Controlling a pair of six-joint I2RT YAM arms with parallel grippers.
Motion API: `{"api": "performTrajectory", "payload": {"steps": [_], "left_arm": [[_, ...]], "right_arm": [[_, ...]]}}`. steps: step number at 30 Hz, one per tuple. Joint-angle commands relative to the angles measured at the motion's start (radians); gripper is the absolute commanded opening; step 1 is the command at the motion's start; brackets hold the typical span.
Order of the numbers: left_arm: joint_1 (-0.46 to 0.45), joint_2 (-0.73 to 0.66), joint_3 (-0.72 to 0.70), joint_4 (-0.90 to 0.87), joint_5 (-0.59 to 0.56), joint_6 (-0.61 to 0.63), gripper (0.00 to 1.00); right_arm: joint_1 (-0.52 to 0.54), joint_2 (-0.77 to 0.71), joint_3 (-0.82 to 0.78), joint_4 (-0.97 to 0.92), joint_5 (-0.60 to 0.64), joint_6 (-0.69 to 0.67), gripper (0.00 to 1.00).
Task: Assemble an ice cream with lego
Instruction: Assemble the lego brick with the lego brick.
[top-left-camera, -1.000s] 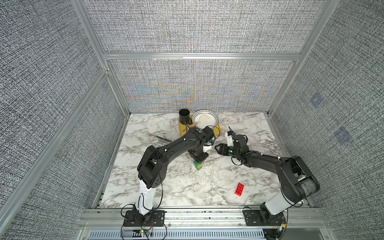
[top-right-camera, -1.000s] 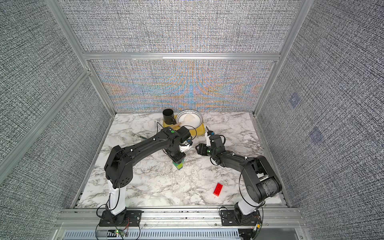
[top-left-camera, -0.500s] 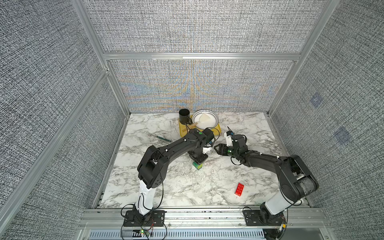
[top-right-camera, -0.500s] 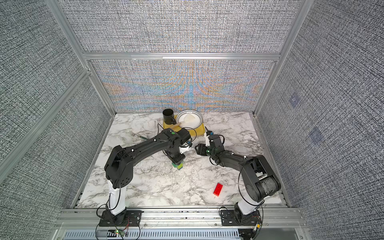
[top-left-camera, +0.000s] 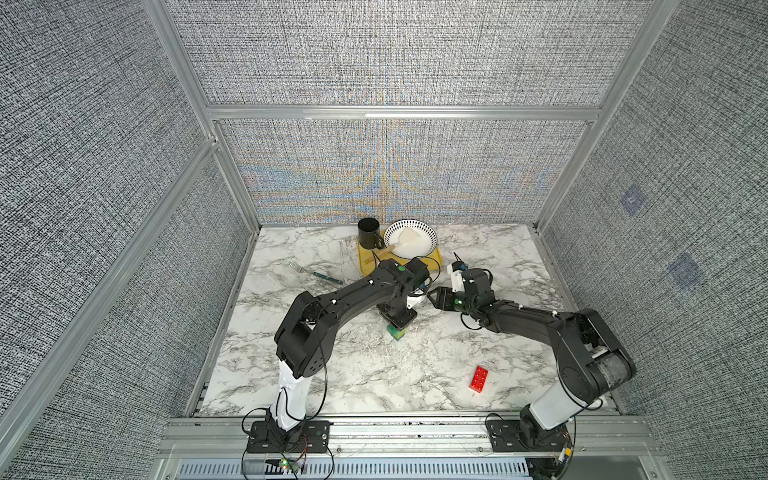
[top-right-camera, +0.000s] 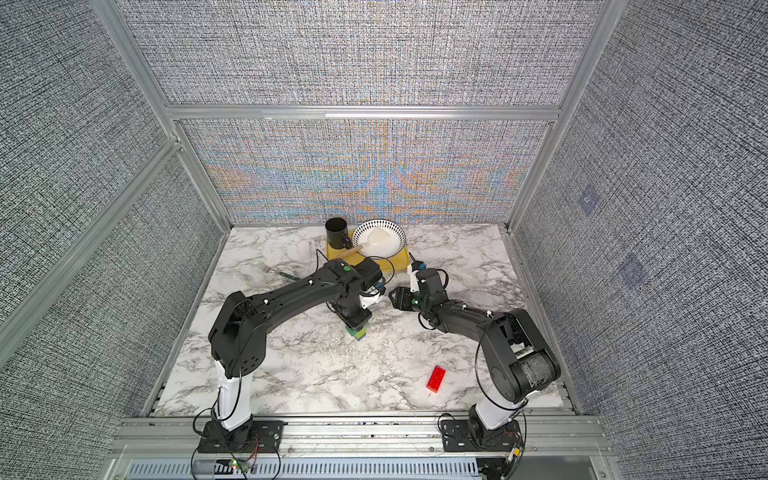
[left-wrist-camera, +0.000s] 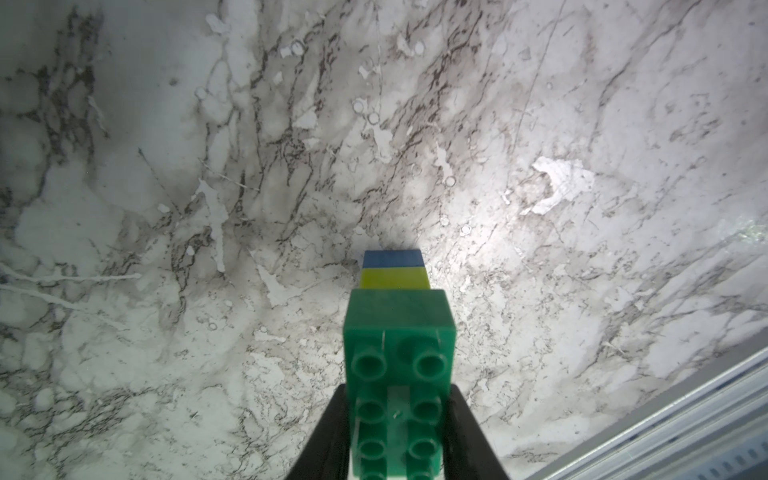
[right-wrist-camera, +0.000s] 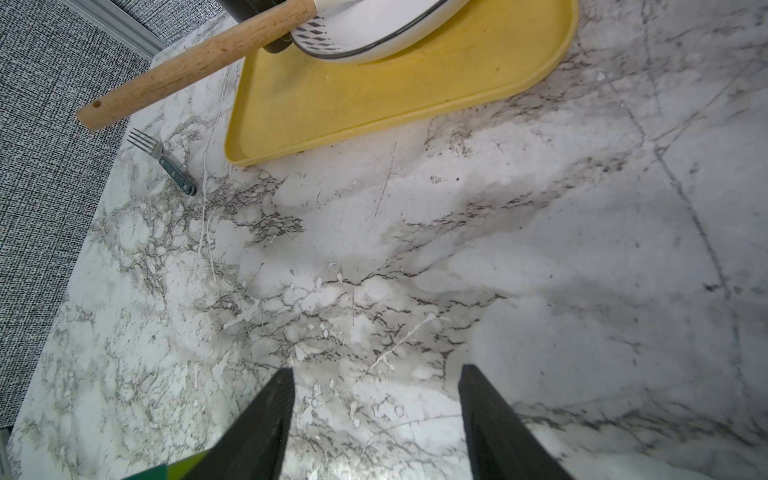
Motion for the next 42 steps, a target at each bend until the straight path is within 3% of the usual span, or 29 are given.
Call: {"api": "performTrajectory", "payload": {"steps": [1,15,28,36,41,42], "left_arm": [[-0.007,0.021,-0.018,0.012,-0.008,0.001,0.02],[-0.050,0.077,-0.011,0.020,-0.073,-0.053,0.02],[-0.074,0.173,0.019,0.010,-0.037,-0.074,0.02],[-0.068,0.157,0.040,0.008,-0.047,-0.084,0.02],[-0.059,0.125,0.068,0.008,-0.041,-0.102,0.14],[-0.056,0.117,0.075,0.008,-0.035,-0.104,0.20]], "right_arm": [[0.002,0.002,0.008,-0.012,-0.006,-0.011,0.65],[0.006,0.014,0.017,-0.009,-0.039,-0.020,0.65],[0.009,0.100,0.075,-0.002,-0.234,-0.017,0.64],[-0.009,0.113,0.065,0.032,-0.302,0.014,0.64],[-0.028,0.092,0.038,0.064,-0.306,0.034,0.67],[-0.032,0.085,0.038,0.066,-0.302,0.037,0.68]]}}
